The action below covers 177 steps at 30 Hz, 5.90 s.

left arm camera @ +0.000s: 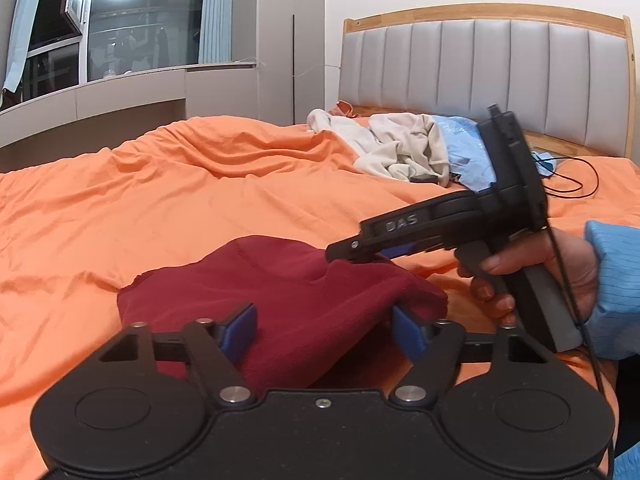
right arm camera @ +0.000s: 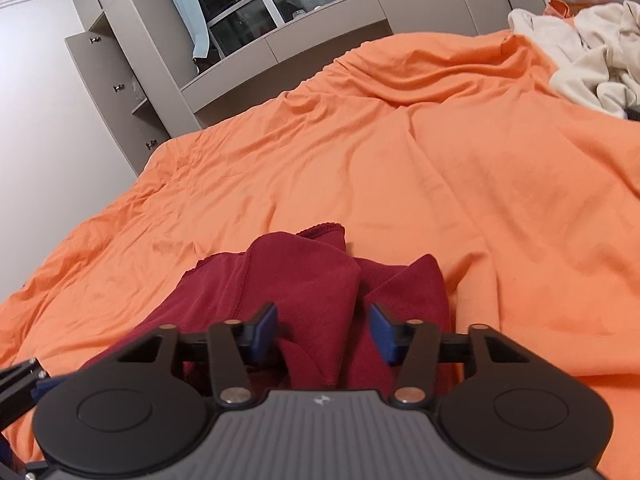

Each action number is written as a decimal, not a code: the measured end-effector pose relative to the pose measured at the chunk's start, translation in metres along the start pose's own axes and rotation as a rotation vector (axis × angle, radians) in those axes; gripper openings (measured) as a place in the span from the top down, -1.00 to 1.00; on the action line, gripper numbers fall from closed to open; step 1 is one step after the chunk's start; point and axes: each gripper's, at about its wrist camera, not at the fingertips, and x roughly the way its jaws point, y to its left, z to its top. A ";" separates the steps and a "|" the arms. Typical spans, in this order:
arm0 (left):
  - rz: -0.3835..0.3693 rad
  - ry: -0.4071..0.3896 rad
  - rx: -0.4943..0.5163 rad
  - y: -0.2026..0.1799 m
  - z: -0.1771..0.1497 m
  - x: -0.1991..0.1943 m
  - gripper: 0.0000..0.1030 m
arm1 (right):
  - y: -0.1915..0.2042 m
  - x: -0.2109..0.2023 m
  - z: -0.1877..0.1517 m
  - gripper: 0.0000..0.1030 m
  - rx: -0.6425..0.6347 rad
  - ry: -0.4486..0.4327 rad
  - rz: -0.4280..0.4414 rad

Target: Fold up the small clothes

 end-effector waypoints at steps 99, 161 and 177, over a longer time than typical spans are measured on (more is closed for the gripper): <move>-0.106 -0.002 -0.200 0.003 0.034 0.013 -0.95 | -0.025 -0.047 -0.013 -0.43 0.072 -0.052 -0.141; 0.273 0.196 -0.479 0.078 -0.028 0.049 -0.99 | -0.028 -0.025 -0.020 0.57 0.067 -0.008 -0.173; 0.274 0.194 -0.479 0.078 -0.029 0.049 -0.99 | -0.055 -0.019 -0.022 0.19 0.247 0.012 -0.096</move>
